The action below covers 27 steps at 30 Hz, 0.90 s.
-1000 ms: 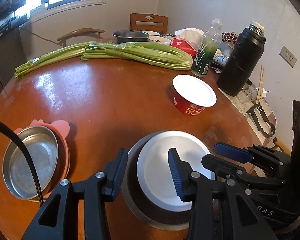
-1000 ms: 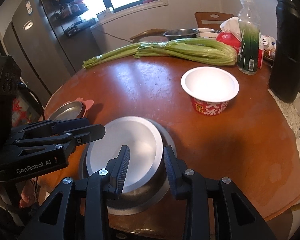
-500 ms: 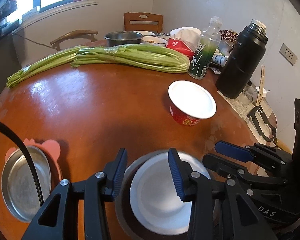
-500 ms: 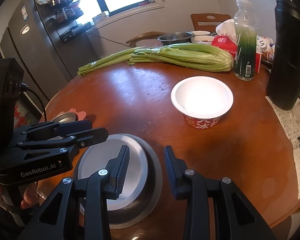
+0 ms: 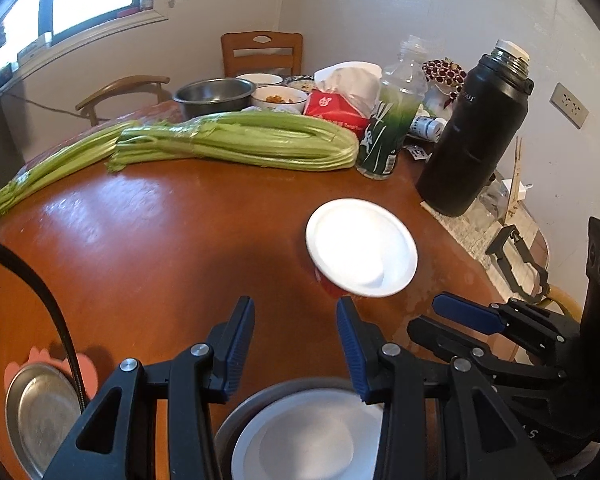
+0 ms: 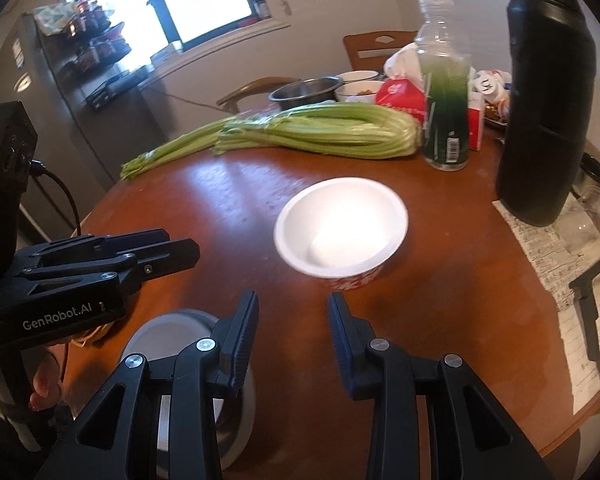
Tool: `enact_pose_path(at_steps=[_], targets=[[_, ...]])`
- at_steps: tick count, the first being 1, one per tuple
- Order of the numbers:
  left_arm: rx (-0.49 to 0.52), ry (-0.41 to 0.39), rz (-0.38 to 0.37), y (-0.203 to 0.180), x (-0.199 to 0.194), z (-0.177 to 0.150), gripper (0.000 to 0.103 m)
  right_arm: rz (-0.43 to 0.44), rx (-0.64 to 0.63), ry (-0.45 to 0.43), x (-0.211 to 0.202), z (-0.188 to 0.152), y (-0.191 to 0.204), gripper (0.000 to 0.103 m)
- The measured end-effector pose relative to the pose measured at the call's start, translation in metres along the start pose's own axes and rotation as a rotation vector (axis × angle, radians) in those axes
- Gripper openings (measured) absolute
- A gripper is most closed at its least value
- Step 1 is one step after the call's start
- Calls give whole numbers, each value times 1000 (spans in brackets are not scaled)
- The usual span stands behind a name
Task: Organize plates and bowls
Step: 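Move both tools to the second red noodle bowl and grasp its rim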
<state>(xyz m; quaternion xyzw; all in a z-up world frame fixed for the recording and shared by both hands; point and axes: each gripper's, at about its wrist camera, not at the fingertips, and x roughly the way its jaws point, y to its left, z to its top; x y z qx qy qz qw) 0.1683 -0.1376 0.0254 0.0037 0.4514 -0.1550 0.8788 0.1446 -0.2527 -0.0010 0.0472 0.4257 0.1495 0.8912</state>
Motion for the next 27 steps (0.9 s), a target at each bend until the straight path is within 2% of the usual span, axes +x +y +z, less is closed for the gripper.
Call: enact_pose_path(at_steps=[12, 20, 27], targets=[[3, 29, -23, -6, 32, 26, 42, -86, 51, -14, 16, 25, -33, 37], [2, 66, -41, -7, 53, 31, 42, -171, 31, 10, 45, 38, -51, 37], [-22, 89, -55, 1, 64, 32, 42, -162, -9, 44, 73, 44, -55, 37]])
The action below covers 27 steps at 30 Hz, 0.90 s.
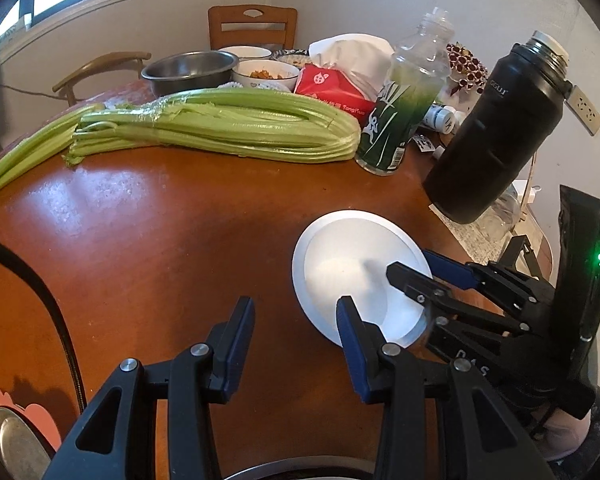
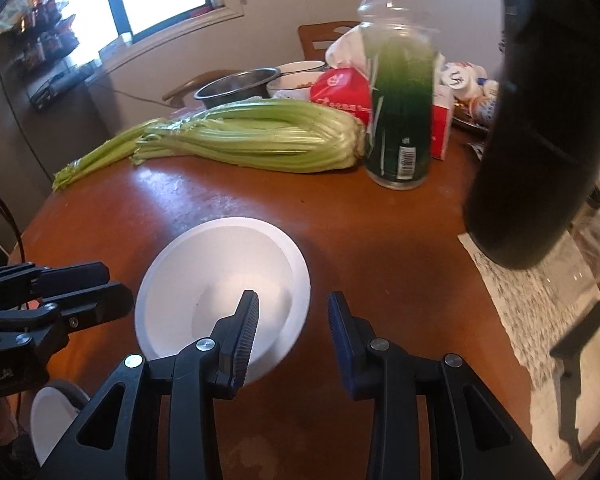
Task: Organize plates and bowls
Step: 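Move both tools to the second red noodle bowl and grasp its rim, then lift and carry the second noodle bowl over the deep steel bowl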
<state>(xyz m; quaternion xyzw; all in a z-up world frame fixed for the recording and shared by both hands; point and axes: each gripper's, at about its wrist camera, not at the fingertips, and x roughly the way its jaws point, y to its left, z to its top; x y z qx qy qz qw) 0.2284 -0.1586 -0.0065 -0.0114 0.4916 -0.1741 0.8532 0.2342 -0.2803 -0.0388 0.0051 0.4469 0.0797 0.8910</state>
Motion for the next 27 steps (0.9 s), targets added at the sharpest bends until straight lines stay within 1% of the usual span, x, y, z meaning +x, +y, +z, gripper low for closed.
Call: enact_pose_path(at_steps=[6, 10, 16, 21, 27], targets=[[-22, 8, 8, 9, 5, 1, 42, 47, -49, 3, 3, 0, 18, 37], [-45, 22, 35, 17, 10, 0, 42, 67, -68, 14, 3, -2, 29, 37], [-65, 48, 59, 28, 18, -3, 42, 126, -100, 32, 6, -6, 49, 37], [-80, 62, 79, 35, 23, -6, 42, 140, -111, 36, 10, -9, 61, 37], [-89, 64, 82, 38, 25, -6, 42, 134, -109, 30, 12, -9, 64, 37]])
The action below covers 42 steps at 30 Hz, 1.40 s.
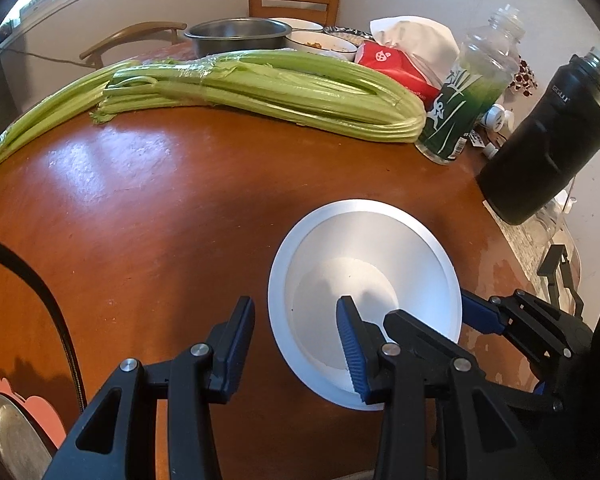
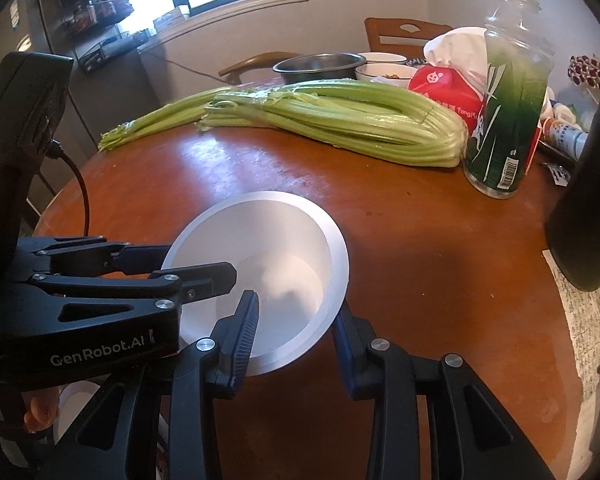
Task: Organize plates and bowls
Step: 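Lift and carry the second noodle bowl over the deep steel bowl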
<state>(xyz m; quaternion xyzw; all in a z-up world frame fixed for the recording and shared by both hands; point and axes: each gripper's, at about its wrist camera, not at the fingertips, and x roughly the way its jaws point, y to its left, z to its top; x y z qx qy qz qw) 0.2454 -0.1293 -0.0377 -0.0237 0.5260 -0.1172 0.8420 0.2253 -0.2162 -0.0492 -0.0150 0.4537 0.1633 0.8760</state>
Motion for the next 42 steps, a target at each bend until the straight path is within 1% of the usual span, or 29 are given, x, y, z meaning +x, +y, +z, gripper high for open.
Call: enact_pose_path(at_steps=[5, 9, 13, 16, 20, 24, 28, 33, 42], targets=[[-3, 4, -15, 1, 1, -1, 42, 7, 2, -10, 1, -1, 1, 37], [-30, 15, -43, 4, 0, -2, 41, 18, 6, -12, -1, -1, 2, 37], [-15, -22, -22, 1, -14, -4, 41, 32, 7, -24, -8, 0, 5, 36], [-8, -45, -24, -1, -27, -6, 41, 28, -2, -41, -16, 2, 10, 36], [20, -95, 4, -6, -48, -10, 41, 31, -12, -64, -29, 4, 19, 36], [13, -113, -1, -4, -64, -16, 41, 29, -23, -80, -41, 3, 28, 36], [26, -146, 3, -6, -85, -27, 42, 27, -44, -102, -62, -1, 41, 36], [30, -163, 12, -9, -109, -48, 42, 30, -64, -116, -86, -14, 58, 37], [43, -151, 13, -10, -134, -97, 42, 63, -63, -124, -121, -57, 81, 37]])
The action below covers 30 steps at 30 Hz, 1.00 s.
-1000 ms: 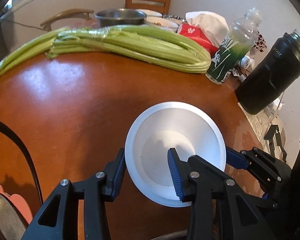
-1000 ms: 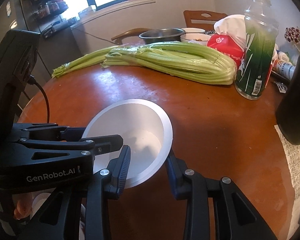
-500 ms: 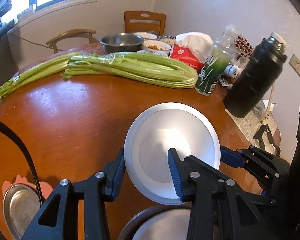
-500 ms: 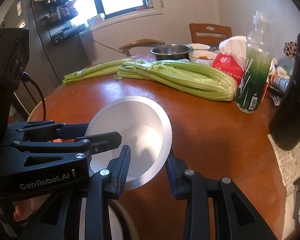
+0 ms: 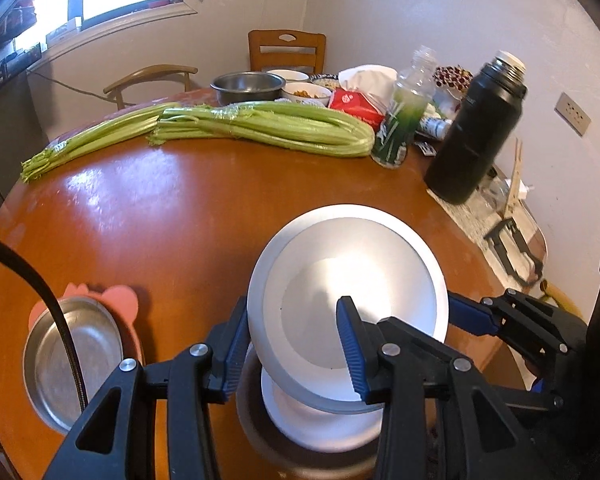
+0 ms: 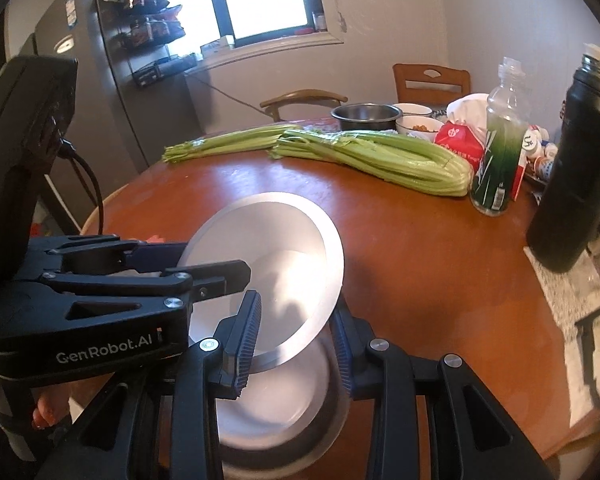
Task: Organize plates and bowls
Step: 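Lift and carry the second noodle bowl over the deep steel bowl, then lower the second noodle bowl into the first noodle bowl with both tools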
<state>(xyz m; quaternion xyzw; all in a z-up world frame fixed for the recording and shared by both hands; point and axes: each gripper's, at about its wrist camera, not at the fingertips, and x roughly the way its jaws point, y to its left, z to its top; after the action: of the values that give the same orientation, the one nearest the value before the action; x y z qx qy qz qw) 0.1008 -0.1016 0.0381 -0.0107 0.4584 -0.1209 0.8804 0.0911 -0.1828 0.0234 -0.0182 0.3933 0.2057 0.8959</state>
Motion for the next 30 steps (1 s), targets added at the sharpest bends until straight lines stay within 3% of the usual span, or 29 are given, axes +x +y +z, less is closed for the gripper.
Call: enact_pose_path(at_steps=[10, 30], targets=[[15, 40, -2, -1, -1, -32, 43, 5, 18, 39, -3, -33, 13, 38], [-7, 104, -18, 10, 25, -43, 43, -27, -12, 120, 20, -43, 13, 37]])
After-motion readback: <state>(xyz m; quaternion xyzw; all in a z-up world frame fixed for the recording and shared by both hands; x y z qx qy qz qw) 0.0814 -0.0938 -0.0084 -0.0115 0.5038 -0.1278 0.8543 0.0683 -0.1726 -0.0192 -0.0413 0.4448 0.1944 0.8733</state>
